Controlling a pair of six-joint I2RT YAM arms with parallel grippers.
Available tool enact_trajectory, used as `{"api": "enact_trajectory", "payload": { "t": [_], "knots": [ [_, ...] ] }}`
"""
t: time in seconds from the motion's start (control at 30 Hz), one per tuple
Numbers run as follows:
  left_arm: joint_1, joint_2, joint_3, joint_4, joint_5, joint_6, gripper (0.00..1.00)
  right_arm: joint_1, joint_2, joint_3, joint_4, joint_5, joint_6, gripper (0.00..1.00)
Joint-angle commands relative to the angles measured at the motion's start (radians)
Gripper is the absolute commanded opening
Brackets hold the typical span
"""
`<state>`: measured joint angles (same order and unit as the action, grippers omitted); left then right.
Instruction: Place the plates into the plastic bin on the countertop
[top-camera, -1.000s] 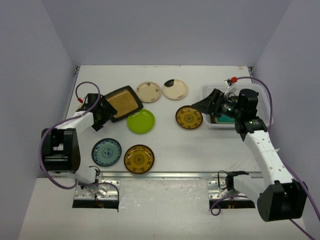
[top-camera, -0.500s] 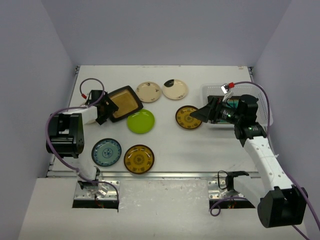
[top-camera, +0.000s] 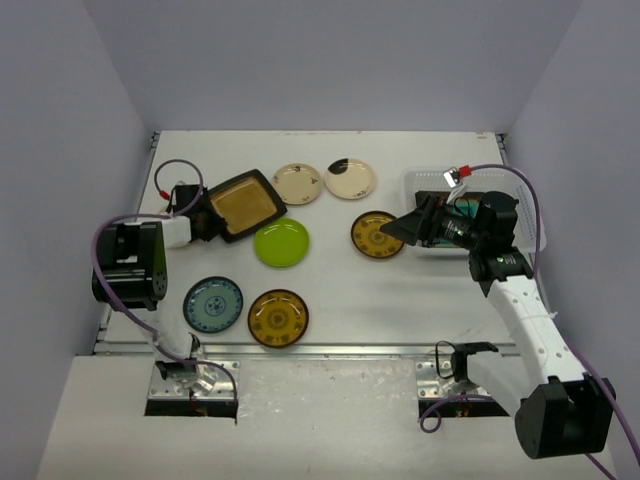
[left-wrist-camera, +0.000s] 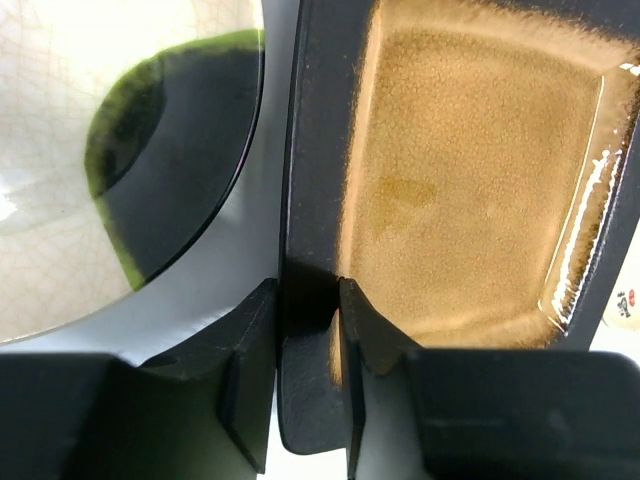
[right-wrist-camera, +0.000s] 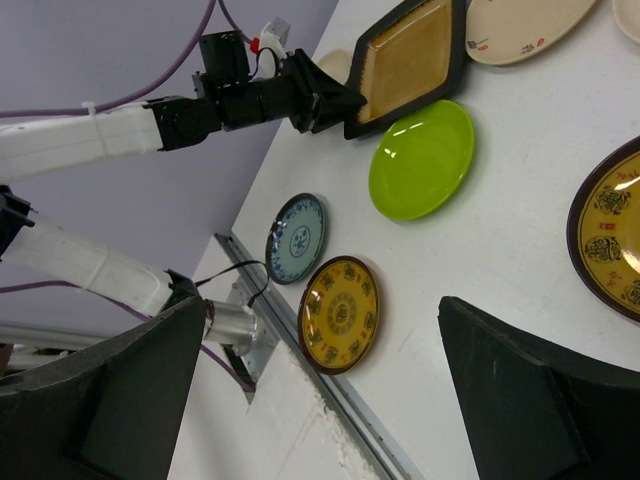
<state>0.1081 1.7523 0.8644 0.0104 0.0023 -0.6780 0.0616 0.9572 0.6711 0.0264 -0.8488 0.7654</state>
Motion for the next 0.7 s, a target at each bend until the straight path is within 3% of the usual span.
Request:
{"api": "enact_trajectory", "payload": {
  "t": [0.0,0.17,0.4,0.67],
  "knots": [
    [0.026,-0.017,-0.029,0.038,-0.021,0.014,0.07,0.003,-0.029,-0.004,0.066,-0.007,0.019,0.99],
    [0.030,-0.069,-0.035,0.072,0.036,0.009,0.00,0.003,-0.033,-0.013,0.075,-0.004,0.032,0.99],
    [0.031,-0.195,-0.052,0.131,0.083,-0.033,0.00,0.003,-0.044,-0.013,0.055,0.000,0.021,0.99],
    [0.039,-0.225,-0.070,0.189,0.150,-0.073,0.00,0.003,-0.052,-0.012,0.038,0.005,0.013,0.99]
  ]
}}
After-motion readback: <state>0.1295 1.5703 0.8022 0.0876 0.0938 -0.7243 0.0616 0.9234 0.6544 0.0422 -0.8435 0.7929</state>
